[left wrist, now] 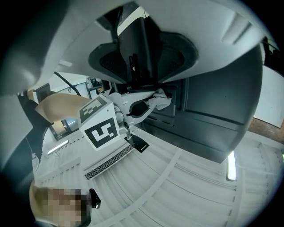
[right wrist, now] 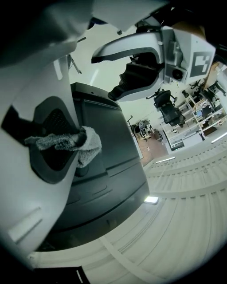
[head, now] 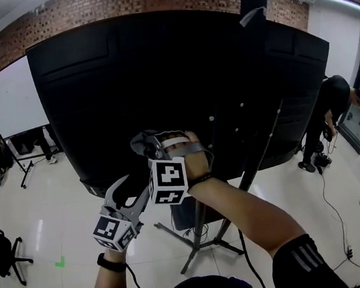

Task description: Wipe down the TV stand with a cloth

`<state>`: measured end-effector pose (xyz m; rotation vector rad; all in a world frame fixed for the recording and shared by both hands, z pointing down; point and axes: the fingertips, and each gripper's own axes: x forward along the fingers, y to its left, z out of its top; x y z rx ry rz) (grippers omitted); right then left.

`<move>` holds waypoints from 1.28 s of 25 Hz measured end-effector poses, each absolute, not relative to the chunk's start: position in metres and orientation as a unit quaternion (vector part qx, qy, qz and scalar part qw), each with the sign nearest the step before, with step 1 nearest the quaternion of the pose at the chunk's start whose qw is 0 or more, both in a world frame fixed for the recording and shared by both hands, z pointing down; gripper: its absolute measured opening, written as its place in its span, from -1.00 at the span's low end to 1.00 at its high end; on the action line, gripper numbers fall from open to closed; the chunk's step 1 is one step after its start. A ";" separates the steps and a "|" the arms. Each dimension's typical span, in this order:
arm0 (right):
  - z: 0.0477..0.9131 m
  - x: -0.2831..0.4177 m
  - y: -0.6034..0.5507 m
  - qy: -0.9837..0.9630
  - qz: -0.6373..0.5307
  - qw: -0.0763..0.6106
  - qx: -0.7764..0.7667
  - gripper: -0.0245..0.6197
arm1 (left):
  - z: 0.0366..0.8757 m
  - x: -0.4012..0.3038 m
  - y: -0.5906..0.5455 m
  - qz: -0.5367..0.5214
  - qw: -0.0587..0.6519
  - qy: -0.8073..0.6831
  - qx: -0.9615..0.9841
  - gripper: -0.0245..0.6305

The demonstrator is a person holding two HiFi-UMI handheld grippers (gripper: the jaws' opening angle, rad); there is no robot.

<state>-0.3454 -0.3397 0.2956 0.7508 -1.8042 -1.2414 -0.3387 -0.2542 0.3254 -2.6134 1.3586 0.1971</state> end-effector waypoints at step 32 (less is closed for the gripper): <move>0.183 -0.187 -0.287 -0.813 -0.420 0.192 0.355 -0.76 | 0.293 -0.238 -0.260 0.066 0.116 0.406 -0.904 -0.19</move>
